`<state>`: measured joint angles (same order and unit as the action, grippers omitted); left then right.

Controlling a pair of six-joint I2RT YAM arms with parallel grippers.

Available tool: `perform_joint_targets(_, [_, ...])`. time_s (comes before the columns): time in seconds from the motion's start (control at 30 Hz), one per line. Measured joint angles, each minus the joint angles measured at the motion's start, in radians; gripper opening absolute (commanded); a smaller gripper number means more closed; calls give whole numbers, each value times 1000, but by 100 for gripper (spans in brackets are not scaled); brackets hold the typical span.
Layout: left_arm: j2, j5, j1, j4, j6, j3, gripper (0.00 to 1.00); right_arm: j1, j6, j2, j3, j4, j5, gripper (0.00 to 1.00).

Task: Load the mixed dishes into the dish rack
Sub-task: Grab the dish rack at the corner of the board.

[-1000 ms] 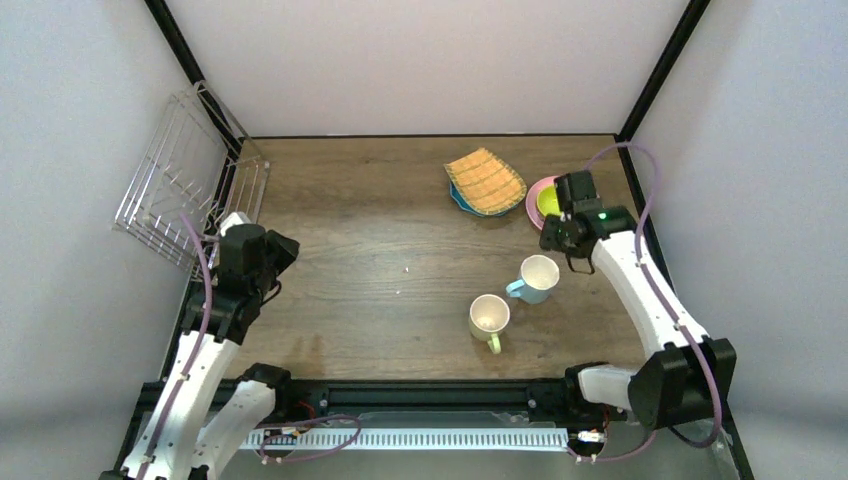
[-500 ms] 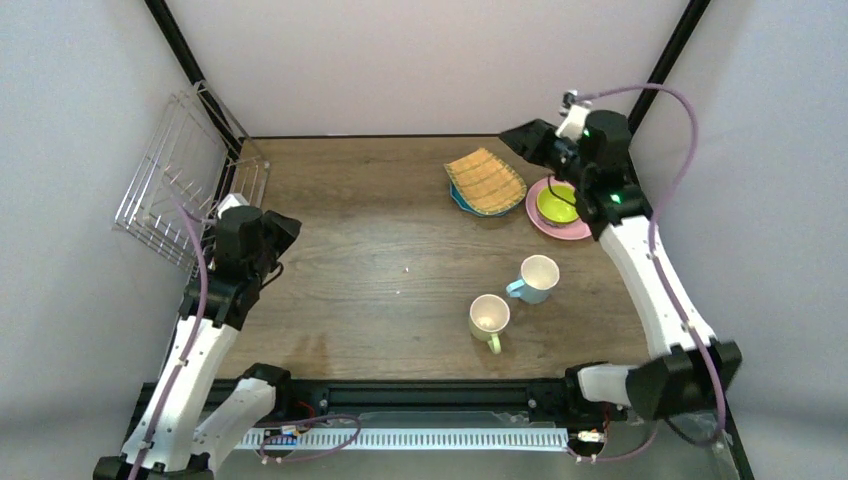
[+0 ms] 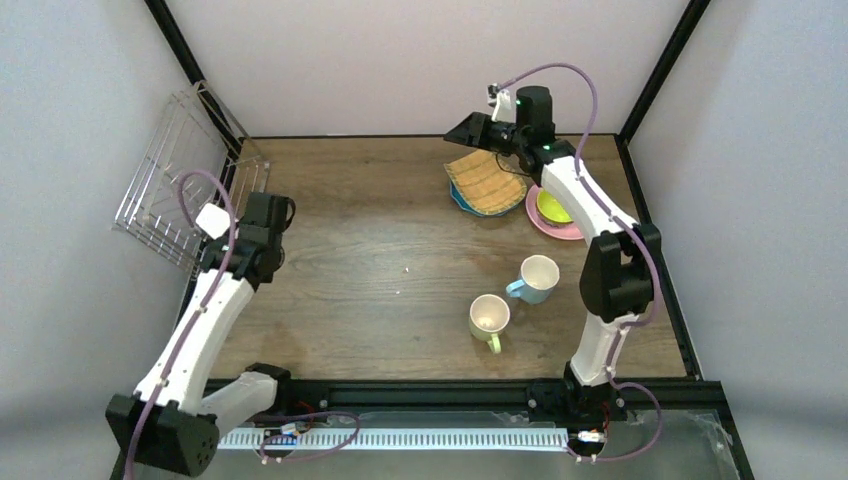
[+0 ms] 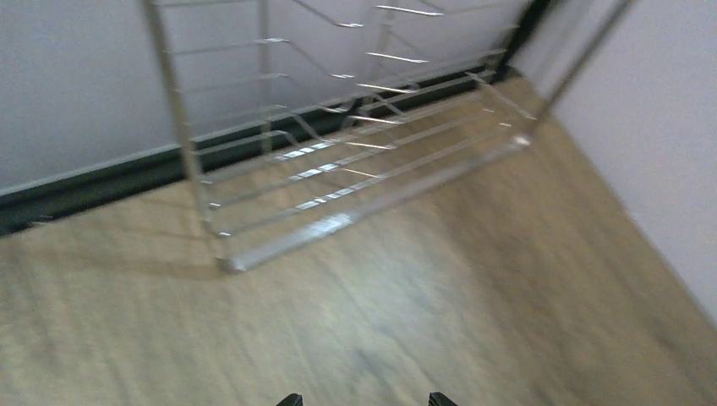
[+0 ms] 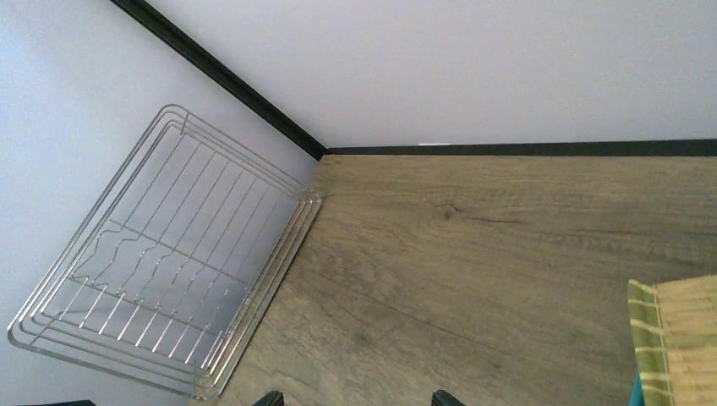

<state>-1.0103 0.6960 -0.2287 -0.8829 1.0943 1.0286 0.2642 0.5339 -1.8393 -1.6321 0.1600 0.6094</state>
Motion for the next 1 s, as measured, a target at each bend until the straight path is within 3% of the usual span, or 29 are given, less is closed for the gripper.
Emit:
perform_joint_targets(0.37, [-257,354,0,-255,300,4,85,10,-59,-151,-171,13,53,99])
perform_joint_targets(0.63, [-341,468,3,-348,472,0,86,34,-82,-176,-198,27,74,99])
perform_joint_targets(1.0, [-405,536,82,-410,534,-3,94,52,-89,-241,-263,41,85,99])
